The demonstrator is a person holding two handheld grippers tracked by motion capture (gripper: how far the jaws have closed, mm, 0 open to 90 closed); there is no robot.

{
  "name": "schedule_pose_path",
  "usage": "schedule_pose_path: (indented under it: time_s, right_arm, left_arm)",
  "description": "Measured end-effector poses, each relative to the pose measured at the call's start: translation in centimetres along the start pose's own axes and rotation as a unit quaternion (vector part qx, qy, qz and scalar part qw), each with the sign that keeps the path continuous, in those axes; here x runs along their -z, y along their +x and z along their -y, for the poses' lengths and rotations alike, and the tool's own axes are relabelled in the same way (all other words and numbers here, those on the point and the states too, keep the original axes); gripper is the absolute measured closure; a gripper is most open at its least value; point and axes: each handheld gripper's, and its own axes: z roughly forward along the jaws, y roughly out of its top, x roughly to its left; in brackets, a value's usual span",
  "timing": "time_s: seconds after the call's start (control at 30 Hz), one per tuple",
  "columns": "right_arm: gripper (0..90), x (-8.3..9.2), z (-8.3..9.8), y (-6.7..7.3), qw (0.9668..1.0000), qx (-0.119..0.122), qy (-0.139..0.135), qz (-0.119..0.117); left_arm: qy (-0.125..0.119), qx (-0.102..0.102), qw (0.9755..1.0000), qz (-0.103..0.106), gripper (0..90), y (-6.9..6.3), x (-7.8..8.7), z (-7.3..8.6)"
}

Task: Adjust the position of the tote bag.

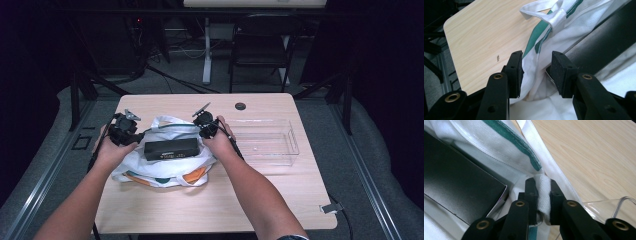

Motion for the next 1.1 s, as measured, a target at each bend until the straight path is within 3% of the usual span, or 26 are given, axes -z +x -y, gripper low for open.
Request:
schedule_pose_path:
  time_s: [0.17, 0.3, 0.67, 0.73, 0.87, 0.97, 1.1]
  right_arm:
    - [81.4, 0.0, 0.0, 0.0, 1.0000, 0.000, -0.001, -0.002]
    - [81.4, 0.0, 0.0, 0.0, 1.0000, 0.002, 0.000, -0.002]
    - [81.3, 0.0, 0.0, 0.0, 1.0000, 0.001, 0.000, -0.001]
    - [81.3, 0.0, 0.0, 0.0, 1.0000, 0.001, 0.001, 0.000]
    - [81.3, 0.0, 0.0, 0.0, 1.0000, 0.000, 0.000, -0.002]
    - [81.3, 0.0, 0.0, 0.0, 1.0000, 0.000, 0.000, -0.003]
    - [81.4, 0.0, 0.0, 0.0, 1.0000, 0.001, 0.000, -0.003]
  left_arm:
    - [0.017, 0.003, 0.9998, -0.008, 62.0, 0.9, 0.0, 0.9]
    - [0.028, 0.017, 0.9994, -0.010, 61.8, 1.7, -0.6, 2.1]
    - [0.022, -0.003, 0.9997, 0.013, 63.1, 1.3, -1.1, 2.5]
    - [0.028, -0.012, 0.9995, 0.009, 65.2, 1.0, -1.3, 2.4]
    - [0.036, -0.021, 0.9991, -0.003, 80.5, 0.5, -2.0, 2.1]
    - [0.040, -0.019, 0.9990, -0.005, 87.2, 0.3, -2.2, 2.0]
    - [0.050, -0.007, 0.9987, 0.001, 88.8, 0.3, -2.9, 1.8]
